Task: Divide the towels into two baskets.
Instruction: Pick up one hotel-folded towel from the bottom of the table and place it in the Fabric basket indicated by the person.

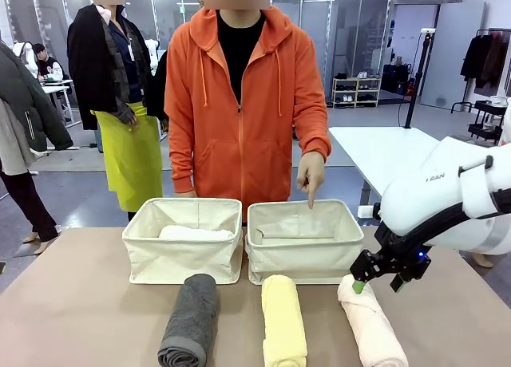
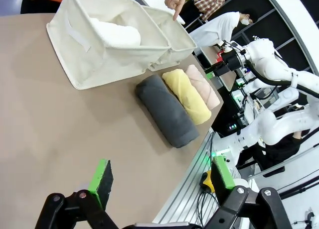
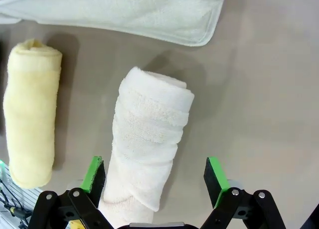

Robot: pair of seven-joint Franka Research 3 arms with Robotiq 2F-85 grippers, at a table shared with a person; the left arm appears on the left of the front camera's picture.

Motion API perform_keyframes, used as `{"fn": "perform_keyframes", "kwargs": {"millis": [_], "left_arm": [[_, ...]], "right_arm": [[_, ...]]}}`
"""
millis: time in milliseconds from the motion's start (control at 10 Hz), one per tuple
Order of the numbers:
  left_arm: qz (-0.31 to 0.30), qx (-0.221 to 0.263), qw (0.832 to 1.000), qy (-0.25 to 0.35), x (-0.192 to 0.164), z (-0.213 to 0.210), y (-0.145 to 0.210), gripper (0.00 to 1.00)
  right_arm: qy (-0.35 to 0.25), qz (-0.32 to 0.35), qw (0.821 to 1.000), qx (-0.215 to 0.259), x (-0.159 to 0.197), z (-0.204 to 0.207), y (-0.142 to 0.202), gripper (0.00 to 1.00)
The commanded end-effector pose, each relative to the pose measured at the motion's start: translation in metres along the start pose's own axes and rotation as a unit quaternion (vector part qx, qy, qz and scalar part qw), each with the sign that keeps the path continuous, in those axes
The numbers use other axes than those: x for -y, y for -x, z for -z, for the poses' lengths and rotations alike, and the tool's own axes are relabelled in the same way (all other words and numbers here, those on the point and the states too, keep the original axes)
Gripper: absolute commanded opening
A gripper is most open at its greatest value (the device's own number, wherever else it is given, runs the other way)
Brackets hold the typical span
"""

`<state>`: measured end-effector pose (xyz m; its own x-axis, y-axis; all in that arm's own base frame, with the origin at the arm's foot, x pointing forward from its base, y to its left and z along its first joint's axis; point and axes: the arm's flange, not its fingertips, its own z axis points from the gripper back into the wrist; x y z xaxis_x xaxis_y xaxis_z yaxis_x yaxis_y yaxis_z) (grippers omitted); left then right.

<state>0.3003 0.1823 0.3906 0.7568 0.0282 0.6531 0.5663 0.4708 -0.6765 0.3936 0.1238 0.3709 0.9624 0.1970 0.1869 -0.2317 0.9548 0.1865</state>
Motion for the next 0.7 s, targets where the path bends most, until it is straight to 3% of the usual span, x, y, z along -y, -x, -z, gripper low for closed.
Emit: {"fn": "perform_keyframes", "kwargs": {"millis": [0,600], "left_arm": [[0.001,-0.002,1.0,0.006,0.003,-0.004,0.001,1.0],[0.001,-0.002,1.0,0.006,0.003,-0.004,0.001,1.0]], "right_arm": [[0.022,0.006,1.0,-0.005,-0.004,0.025,0.05,1.0],[0.038,-0.007,0.999,-0.036,-0.003,0.059,0.065,1.0]]}}
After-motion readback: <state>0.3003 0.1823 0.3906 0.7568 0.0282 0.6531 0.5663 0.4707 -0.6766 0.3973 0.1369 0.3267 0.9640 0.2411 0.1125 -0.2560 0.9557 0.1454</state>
